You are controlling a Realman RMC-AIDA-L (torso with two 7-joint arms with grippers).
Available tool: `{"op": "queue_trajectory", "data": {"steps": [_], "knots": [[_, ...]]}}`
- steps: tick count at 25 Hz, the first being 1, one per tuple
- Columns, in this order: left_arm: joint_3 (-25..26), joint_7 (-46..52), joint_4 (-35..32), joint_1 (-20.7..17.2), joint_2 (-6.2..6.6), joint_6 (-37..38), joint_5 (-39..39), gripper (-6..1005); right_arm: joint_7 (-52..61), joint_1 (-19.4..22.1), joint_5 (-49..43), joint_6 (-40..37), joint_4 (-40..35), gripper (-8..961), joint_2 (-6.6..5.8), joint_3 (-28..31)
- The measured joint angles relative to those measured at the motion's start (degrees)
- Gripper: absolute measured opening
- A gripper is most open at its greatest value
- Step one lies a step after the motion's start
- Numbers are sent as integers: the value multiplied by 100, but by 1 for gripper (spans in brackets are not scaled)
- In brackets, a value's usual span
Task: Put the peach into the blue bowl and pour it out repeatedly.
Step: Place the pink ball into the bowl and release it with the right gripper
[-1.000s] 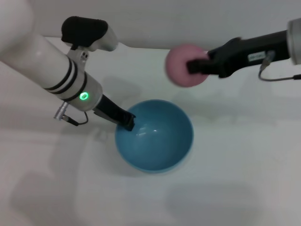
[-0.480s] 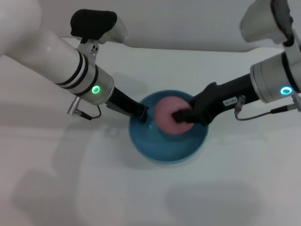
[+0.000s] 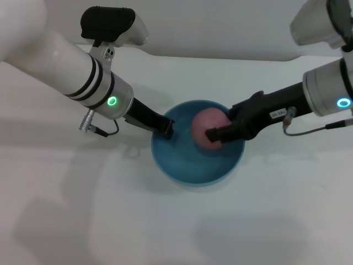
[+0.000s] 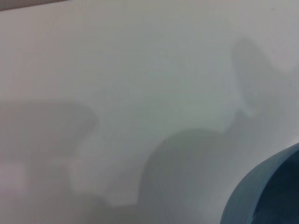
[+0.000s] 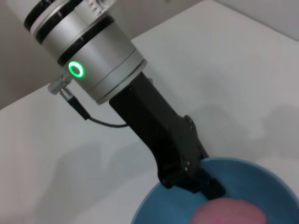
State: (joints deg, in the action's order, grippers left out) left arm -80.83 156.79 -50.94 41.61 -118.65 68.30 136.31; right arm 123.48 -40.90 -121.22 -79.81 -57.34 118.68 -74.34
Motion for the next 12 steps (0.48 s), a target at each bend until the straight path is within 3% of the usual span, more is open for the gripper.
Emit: {"op": "queue_trajectory", "data": {"steps": [5,12], "knots": [[9,7,8,1,0,-75,-1,-2,-6,162,-19,-70,-310,516,-1,242],[9,10,15,8,0,-131,-64,-1,-24,200,-47,-372,-486,513,-6,461]]}}
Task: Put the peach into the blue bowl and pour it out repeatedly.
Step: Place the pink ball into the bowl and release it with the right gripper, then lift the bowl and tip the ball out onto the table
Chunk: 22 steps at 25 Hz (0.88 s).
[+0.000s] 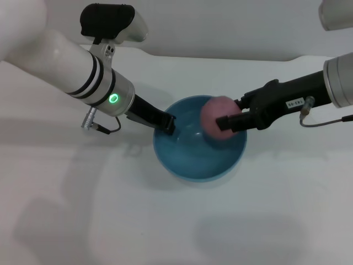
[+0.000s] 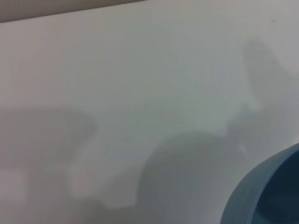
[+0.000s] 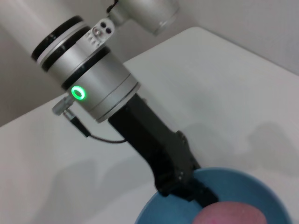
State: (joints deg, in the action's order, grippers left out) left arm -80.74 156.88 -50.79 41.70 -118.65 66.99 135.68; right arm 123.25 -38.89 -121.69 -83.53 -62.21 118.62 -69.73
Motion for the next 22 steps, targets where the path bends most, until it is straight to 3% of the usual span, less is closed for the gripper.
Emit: {"op": "queue_trajectory", "data": {"steps": [14,17,22], "knots": [[-24,-21,-1,-42,7,-2,-8,-1,135,-151,-409,21,-317,501,31,-425],[-34,-49,-1,-70,11,-52,-9,-1,562,-141,-369,111,-389,499,30,-74],[-58,-101,-16,-192,18,-481,-14,-2,912,208,-171,132,-396,494,20,1075]]}}
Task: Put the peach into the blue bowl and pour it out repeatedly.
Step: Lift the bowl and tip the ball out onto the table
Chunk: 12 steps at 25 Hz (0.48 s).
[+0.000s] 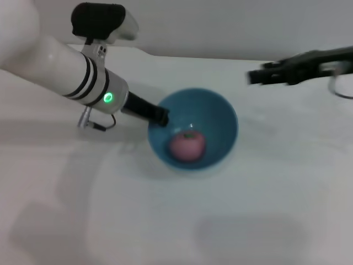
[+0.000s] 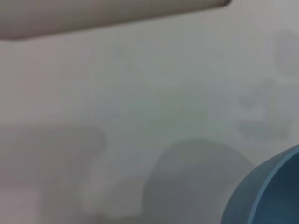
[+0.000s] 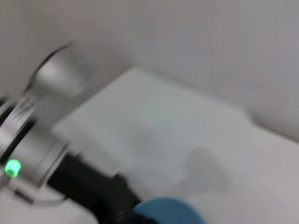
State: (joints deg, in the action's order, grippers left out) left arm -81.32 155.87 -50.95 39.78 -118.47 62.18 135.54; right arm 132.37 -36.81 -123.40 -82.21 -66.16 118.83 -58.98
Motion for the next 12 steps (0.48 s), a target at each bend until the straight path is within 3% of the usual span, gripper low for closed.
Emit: {"op": "queue_trajectory", "data": {"steps": [3,7,12], "knots": [[-58,-247,25,-136,-8,-701,-221,-2,32,364,384,-168,200,492,-3,711],[-659,-925,137,-482,12,-2020,-1416,-1,-176,965,1070,-482,671,489,-29,1594],[-1162,-1835,1,-816,-2,-3013,-2462,-1,-597,1579,1389,-1046,1087,484,-13,2730]]}}
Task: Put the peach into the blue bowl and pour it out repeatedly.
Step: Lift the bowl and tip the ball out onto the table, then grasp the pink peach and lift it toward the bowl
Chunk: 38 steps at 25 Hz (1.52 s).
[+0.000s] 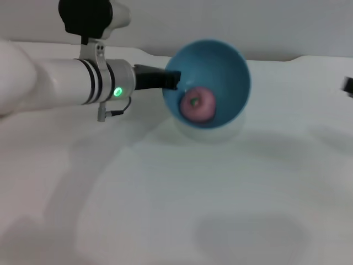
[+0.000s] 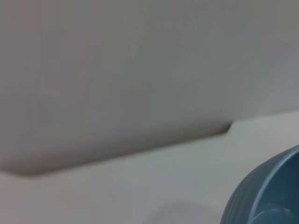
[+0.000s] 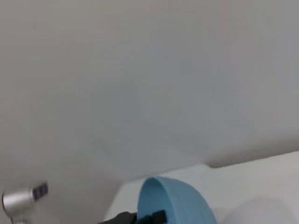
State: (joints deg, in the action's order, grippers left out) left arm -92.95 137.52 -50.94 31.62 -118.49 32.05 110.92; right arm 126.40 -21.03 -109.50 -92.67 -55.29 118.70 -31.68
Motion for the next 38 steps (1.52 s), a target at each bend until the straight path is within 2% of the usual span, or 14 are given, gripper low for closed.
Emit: {"op": "queue_trajectory", "data": {"steps": [5,11,18,24,29,34,38], "knots": [[-1173,-916,-472,-482,10,-1599,-530,-2,-457,409,-80,-416,378,480,-10,785],[-2400,-1371,-645,-663,17,-3513,-495,-1,-462,442,-635,-417,398,475,-11,869],[-3599,-1414,-434,-714,-2,-5614,53,-2,-412,259,-1497,-223,391,469,-21,849],[-4800,-1583,192,-673,-54,-7763,527,-2,-408,224,-1567,-153,388,464,-23,856],[-5325,-2477,301,-657,-60,-8267,561,-2,-407,222,-1602,-229,359,460,-23,842],[-5485,-3058,320,-658,-60,-8493,574,-1,-406,215,-1719,-229,359,456,-23,678],[-5469,-3016,324,-637,-60,-8455,540,-1,-404,196,-1768,-196,359,453,-23,375]]}}
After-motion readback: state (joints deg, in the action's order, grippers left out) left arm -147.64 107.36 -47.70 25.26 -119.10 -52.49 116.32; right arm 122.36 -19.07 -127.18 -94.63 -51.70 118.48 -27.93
